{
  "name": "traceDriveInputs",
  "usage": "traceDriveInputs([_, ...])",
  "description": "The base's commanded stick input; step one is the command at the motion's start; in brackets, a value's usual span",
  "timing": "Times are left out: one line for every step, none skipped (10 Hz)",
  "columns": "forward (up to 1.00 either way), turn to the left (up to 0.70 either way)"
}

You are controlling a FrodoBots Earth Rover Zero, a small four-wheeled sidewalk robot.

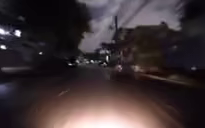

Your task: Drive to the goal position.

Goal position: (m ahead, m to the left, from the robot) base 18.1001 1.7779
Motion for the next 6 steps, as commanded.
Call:
traceDriveInputs([1.0, 0.0])
traceDriveInputs([1.0, 0.0])
traceDriveInputs([1.0, 0.0])
traceDriveInputs([1.0, 0.0])
traceDriveInputs([1.0, 0.0])
traceDriveInputs([1.0, 0.0])
